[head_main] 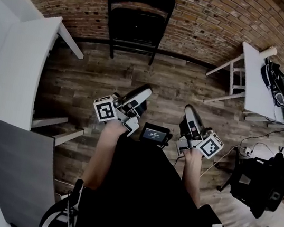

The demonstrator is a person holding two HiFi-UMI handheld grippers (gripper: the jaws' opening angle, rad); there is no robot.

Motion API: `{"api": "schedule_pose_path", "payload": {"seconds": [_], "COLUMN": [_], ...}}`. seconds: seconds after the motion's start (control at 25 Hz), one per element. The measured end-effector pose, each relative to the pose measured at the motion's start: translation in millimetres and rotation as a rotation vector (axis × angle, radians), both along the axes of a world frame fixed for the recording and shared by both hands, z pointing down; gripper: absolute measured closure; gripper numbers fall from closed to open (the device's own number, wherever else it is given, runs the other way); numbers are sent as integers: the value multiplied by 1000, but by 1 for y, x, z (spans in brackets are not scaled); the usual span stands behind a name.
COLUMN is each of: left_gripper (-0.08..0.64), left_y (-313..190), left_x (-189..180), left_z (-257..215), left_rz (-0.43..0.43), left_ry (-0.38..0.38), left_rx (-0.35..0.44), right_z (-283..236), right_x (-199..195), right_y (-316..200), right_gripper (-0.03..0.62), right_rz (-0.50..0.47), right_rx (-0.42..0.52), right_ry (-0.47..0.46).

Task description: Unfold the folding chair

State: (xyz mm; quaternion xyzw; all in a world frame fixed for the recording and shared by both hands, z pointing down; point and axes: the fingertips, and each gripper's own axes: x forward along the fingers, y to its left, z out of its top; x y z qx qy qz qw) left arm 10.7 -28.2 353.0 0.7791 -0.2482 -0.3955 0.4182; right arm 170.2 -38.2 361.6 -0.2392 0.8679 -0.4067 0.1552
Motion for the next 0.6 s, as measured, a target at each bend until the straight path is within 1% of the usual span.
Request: {"api": "schedule_pose_path", "payload": {"seconds": [0.2,0.28,0.4,0.48,0.6], "left_gripper": [364,365,364,365,364], "left_y": [-23,-33,-41,-46,-57], "left_x": [-35,-48,-59,-63,-64], "left_z": [2,0,1,6,11], "left_rz": [5,-1,-1,1,20], "left_ry": [11,16,29,29,74], "left_rx": [0,2,5,-7,-31], "right_z": [-10,-9,-4,0,6], "right_x": [-38,-49,-54,-56,-57], "right_y": [-30,-39,-45,-49,-60], "right_gripper": [565,565,565,565,565], "right_rz": [-15,-11,6,15,25], "right_rx": [30,19,8,-9,-21], "right_ry": [21,23,36,37,40]}}
